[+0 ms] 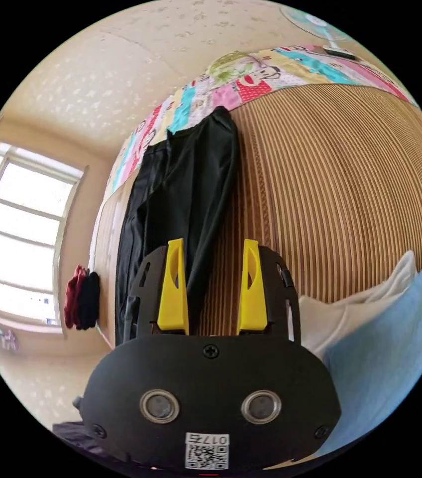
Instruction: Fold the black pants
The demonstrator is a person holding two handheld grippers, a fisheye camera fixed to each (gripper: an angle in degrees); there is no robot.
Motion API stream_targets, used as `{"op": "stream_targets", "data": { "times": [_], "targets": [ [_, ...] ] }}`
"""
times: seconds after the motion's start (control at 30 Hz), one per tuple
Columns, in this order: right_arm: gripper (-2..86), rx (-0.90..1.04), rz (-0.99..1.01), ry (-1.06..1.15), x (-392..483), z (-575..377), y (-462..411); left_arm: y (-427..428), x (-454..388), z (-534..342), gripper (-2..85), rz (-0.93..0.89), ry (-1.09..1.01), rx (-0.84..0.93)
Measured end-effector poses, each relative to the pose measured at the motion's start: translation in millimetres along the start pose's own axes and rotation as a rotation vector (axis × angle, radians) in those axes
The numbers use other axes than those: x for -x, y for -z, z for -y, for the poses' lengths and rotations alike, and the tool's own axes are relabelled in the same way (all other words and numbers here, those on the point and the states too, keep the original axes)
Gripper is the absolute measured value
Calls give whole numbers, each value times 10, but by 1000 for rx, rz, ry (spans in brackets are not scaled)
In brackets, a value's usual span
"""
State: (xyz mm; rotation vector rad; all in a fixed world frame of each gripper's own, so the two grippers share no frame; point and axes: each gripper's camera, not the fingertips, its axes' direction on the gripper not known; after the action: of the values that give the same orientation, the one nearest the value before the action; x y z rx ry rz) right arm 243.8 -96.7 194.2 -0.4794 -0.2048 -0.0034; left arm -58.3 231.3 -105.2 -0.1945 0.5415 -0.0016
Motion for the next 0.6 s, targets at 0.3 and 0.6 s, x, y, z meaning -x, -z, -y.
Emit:
{"op": "stream_targets", "data": {
  "times": [0.3,0.6],
  "targets": [
    [35,-312,-279,303,1874,14,-302,1016,541,-330,1,-211,67,-160],
    [72,-95,-22,408,3312,-320,-1668,2258,1315,-1144,18,84,364,-295]
  ]
}}
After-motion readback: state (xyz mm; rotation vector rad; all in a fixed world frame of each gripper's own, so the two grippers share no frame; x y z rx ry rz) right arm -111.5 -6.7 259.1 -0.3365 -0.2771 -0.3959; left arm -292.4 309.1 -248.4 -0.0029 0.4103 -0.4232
